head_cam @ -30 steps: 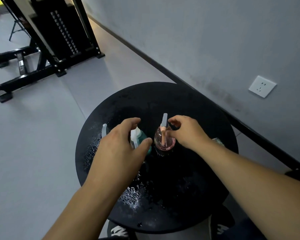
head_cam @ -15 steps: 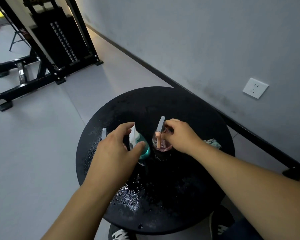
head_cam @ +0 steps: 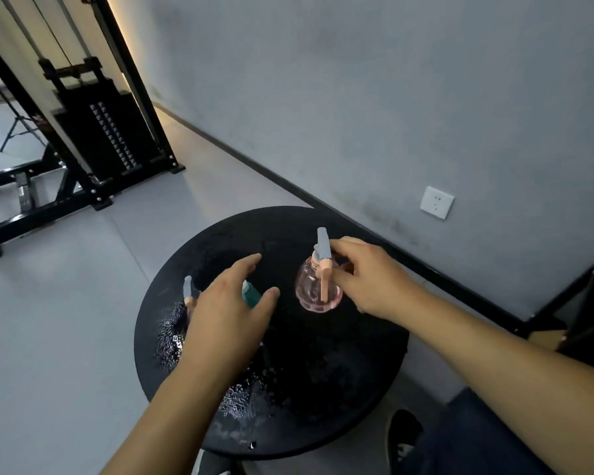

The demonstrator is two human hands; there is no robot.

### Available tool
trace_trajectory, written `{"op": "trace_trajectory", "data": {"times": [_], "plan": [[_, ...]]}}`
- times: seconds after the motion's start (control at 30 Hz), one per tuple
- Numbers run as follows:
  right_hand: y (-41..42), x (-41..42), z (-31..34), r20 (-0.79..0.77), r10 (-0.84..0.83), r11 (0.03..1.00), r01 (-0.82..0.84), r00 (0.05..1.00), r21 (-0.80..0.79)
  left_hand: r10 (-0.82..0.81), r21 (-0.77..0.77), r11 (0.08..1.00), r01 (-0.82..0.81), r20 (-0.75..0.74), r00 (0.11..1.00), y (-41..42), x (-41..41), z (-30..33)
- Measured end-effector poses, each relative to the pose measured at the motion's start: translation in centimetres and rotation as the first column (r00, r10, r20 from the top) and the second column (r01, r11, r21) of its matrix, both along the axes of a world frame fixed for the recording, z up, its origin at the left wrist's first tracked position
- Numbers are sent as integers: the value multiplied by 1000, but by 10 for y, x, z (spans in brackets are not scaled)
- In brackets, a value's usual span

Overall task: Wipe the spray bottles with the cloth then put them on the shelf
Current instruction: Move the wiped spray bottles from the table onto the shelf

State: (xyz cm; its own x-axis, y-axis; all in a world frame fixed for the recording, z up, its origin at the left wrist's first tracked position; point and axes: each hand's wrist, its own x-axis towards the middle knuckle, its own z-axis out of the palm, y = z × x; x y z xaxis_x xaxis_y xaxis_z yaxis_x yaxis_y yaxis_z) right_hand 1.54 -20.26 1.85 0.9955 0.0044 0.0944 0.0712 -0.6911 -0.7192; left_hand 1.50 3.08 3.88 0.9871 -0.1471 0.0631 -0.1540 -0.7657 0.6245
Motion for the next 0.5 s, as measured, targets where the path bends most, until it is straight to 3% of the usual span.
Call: {"op": "trace_trajectory", "data": {"times": [0.5], "plan": [[-119, -199, 78, 136, -304, 953, 302, 943, 35, -317, 44, 948, 315, 203, 926, -96, -94, 73]]}}
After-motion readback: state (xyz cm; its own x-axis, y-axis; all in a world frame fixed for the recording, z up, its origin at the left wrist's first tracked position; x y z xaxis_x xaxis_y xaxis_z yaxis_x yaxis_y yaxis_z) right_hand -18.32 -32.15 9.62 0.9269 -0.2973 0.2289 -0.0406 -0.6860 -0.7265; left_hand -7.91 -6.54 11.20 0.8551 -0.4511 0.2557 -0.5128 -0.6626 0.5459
